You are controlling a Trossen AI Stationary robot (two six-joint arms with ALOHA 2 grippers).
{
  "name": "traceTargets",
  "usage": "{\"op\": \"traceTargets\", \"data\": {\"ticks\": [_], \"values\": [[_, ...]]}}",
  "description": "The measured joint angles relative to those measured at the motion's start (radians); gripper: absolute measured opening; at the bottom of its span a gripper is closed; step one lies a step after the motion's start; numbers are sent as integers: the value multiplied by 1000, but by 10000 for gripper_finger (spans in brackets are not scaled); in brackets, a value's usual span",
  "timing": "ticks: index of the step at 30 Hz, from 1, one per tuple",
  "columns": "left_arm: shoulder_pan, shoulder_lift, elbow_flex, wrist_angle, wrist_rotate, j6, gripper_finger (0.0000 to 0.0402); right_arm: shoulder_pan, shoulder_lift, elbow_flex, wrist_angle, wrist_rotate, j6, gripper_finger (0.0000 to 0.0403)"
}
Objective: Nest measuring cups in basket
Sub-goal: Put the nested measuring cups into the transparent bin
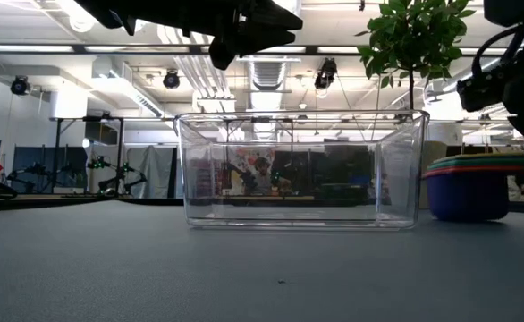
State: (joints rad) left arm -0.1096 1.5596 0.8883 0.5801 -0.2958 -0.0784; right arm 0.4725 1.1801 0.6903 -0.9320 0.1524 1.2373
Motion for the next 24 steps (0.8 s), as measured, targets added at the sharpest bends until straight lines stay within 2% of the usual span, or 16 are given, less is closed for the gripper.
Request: {"op": "traceTargets", "data": {"ticks": [6, 12, 17, 24], "values": [[-6, -50, 0, -51, 0, 3, 130, 1, -4, 68, -26, 33, -44, 136], [-25, -122, -29, -82, 0, 6, 130, 1, -6, 192, -176, 111, -63, 134], [-31, -196, -121, 18, 0, 14, 130, 3, -6, 285, -303, 171, -70, 134], [-31, -324, -308, 263, 0, 18, 130, 3, -6, 397, -332, 279, -122, 132]]}}
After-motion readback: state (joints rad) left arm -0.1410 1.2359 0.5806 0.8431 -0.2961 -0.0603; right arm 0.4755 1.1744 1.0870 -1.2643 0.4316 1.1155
